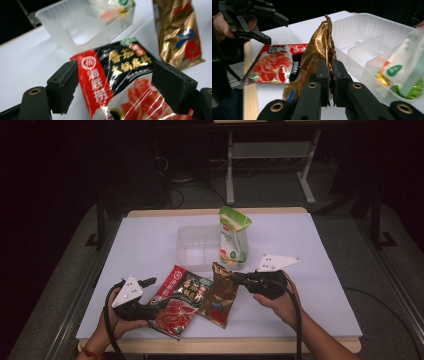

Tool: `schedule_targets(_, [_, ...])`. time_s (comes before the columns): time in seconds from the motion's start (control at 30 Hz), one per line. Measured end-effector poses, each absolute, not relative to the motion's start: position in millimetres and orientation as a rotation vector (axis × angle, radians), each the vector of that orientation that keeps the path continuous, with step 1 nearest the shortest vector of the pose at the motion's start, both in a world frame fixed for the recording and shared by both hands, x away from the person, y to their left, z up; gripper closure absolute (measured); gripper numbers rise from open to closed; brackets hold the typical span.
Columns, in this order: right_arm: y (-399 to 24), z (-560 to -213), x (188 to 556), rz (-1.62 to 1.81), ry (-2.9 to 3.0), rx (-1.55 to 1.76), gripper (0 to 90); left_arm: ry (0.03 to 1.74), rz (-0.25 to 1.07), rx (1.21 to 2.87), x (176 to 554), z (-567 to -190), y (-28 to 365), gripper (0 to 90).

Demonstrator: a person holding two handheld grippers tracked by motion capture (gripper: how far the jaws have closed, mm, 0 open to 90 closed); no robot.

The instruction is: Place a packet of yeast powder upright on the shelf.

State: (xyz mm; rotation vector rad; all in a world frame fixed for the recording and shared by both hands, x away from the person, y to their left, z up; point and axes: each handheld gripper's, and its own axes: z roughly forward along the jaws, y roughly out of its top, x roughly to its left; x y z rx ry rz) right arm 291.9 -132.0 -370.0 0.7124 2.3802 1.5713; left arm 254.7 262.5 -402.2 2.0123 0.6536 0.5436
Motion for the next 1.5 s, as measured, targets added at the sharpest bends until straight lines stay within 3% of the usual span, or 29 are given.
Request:
schedule_targets(0.27, [-134.9,-370.0,293.5,1.589,2.358,0.722,85.1,0.532,0.402,2.052,254.8,-409.1,232.7,21.7])
schedule_targets(0.53, [-134.3,-376.7,300.1,1.629,2.357,0.733,84.0,0.418,0.293,2.156,269.2,-409.7,163.3,23.4])
schedule_targets(0.77, [-133.6,-380.5,302.6,1.651,2.371,0.696,83.9,0.456,0.226,2.184,292.4,-419.0,133.3,23.4])
schedule_targets(0.9, [-132.6,-382.4,303.4,1.653,2.370,0.684,83.6,0.442,0.143,2.191,299.1,-424.1,128.6,35.9])
schedule_targets(1.1, [-133.6,-387.6,306.6,1.650,2.366,0.707,80.5,0.481,0.133,2.159,303.1,-425.1,136.7,59.1])
schedule_targets(1.27, [-134.3,-392.5,308.6,1.640,2.364,0.727,75.1,0.481,0.199,2.163,302.1,-425.6,139.5,77.3])
schedule_targets(1.3, [-134.8,-393.2,309.1,1.633,2.365,0.727,74.1,0.485,0.190,2.150,302.7,-426.3,141.4,84.1])
schedule_targets(1.37, [-136.4,-395.1,310.3,1.631,2.362,0.739,73.8,0.478,0.186,2.151,302.7,-428.3,142.2,90.0])
schedule_targets(1.5, [-137.4,-398.5,311.6,1.629,2.362,0.733,73.5,0.473,0.194,2.159,302.0,-429.2,140.5,90.0])
